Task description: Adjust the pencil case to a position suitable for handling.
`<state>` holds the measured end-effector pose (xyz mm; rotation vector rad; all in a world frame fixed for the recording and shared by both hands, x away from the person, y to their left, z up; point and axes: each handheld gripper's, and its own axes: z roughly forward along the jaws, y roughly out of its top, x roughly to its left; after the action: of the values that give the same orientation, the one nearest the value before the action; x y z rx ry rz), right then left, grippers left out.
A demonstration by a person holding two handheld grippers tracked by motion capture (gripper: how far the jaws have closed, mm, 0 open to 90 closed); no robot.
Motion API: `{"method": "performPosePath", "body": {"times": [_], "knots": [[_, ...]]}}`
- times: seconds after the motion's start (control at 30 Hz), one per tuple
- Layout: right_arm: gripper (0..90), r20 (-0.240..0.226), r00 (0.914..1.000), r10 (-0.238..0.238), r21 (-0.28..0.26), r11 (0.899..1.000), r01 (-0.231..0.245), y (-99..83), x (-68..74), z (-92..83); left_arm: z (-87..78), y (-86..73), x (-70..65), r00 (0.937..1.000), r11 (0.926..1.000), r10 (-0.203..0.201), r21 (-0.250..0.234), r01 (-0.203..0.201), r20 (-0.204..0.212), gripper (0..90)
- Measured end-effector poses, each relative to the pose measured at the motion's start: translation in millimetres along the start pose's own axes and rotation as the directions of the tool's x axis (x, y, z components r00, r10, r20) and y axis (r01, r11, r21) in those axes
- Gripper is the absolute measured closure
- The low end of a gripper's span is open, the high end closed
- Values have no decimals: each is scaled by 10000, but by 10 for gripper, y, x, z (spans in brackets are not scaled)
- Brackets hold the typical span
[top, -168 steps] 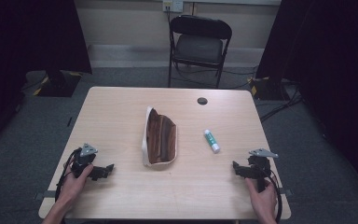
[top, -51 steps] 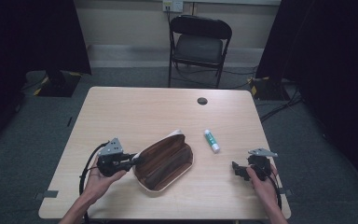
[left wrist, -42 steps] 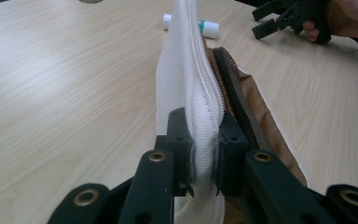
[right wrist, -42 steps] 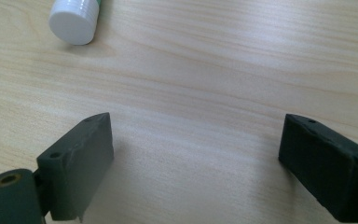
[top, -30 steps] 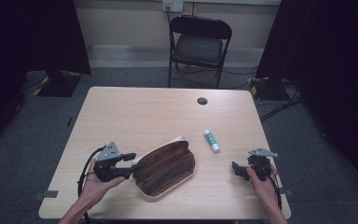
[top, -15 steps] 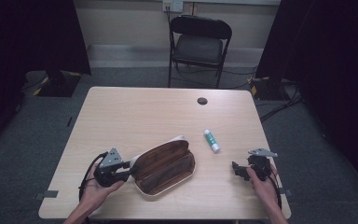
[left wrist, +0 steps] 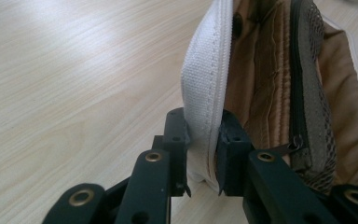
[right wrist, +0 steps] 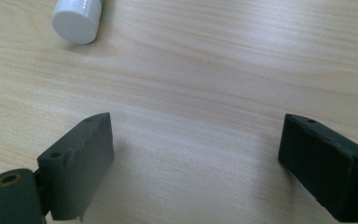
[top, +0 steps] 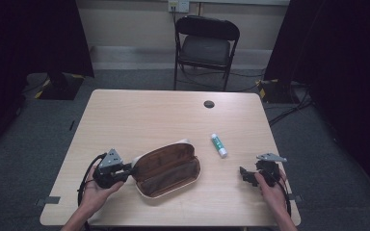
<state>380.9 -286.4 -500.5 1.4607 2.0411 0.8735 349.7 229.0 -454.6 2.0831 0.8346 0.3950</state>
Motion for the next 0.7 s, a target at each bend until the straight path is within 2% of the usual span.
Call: {"method": "performPosePath", "body": {"times": [0.03, 0.07, 0.1, 0.13, 0.2, 0.33, 0.43, 0.6, 0.63, 0.7], "knots": [[91, -1, 10000, -3, 1, 10000, 3, 0, 0, 0, -1, 1, -7, 9999, 9999, -120, -15, 120, -29, 776], [91, -1, 10000, 0, 0, 10000, 0, 0, 0, 0, -10, 9, 9, 9998, 10000, 45, 14, -45, -168, 777], [91, -1, 10000, 3, 0, 10000, -3, 0, 0, 0, -6, 9, 16, 9998, 9999, -132, -65, 131, -150, 777], [91, -2, 10000, -1, 1, 10000, 1, 0, 0, 0, -10, 14, 31, 9998, 9999, -87, -52, 86, -190, 778], [91, -2, 10000, 2, 2, 10000, -2, 0, 0, 0, 1, 16, 50, 9994, 9996, -240, -121, 237, -243, 783], [91, -2, 10000, 4, 2, 10000, -4, 0, 0, 0, 14, 33, 92, 9992, 9996, -212, -176, 206, -343, 784], [91, -8, 10000, 12, 8, 10000, -12, 0, 1, 0, 37, 68, 118, 9970, 9977, -561, -411, 539, -532, 786], [91, -9, 10000, -1, 6, 10000, 1, 1, 1, 1, 86, 89, 151, 9956, 9961, -667, -623, 626, -659, 772], [91, -10, 10000, -6, 7, 10000, 6, 1, 0, 1, 92, 81, 161, 9953, 9952, -716, -717, 669, -650, 762], [91, -9, 10000, -2, 7, 10000, 2, 1, 1, 1, 90, 68, 192, 9931, 9936, -899, -758, 842, -747, 672]]}}
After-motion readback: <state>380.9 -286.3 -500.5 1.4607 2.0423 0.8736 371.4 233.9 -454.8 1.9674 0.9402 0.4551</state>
